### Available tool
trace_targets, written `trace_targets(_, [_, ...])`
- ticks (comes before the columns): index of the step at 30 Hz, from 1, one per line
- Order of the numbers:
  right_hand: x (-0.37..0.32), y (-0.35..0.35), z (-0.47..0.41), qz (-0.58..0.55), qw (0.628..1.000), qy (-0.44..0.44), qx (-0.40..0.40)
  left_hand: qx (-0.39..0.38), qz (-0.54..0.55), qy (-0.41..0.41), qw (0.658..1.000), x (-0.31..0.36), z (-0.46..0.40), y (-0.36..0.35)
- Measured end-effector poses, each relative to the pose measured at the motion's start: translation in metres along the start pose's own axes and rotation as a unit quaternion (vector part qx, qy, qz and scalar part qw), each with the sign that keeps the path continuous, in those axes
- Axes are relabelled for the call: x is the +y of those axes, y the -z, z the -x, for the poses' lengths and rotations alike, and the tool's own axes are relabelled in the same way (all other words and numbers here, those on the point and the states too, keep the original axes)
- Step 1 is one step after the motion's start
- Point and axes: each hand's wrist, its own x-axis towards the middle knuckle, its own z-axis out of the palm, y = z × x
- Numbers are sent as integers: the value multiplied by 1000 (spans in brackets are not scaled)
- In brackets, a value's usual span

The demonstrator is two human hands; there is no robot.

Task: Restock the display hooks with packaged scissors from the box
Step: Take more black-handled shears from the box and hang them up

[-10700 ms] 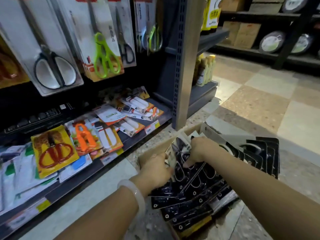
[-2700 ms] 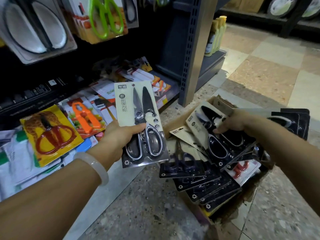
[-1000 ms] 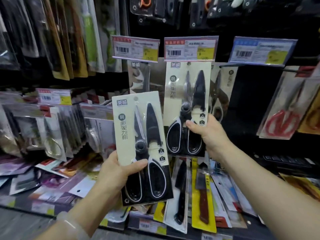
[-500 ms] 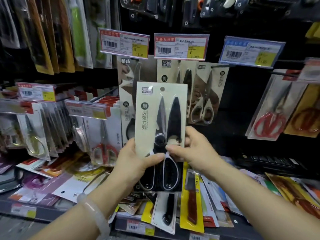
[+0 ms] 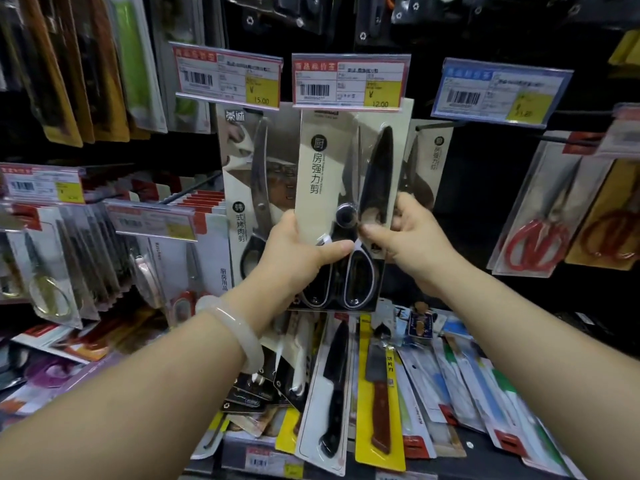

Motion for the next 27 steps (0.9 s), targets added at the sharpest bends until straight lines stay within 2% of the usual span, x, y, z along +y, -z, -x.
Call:
trace_targets(4, [7,0,4,18,1000,13,-20,-6,-7,8,1000,-11,3,1])
trace_targets(10, [1,2,2,11,999,49,5,-5,8,2,1000,-4,0,2])
trace_targets(15, [3,0,-2,5,1000,13,12,-6,36,37,999,-2,1,3])
trace_targets(17, [5,0,-3,12,999,10,28,17,6,17,1000,-3,0,-3])
trace_targets(21, [14,-4,-12,57,996,-1,65,103,-119,-61,986,-11,-8,-12])
trace_targets(24, [23,-10,-27,106,993,-5,60,110,-157,-85,978,-17,-18,-16])
trace_targets(27, [29,-15,-43,120,989,-28,79,117,-168,-70,976,-19,-33,-19])
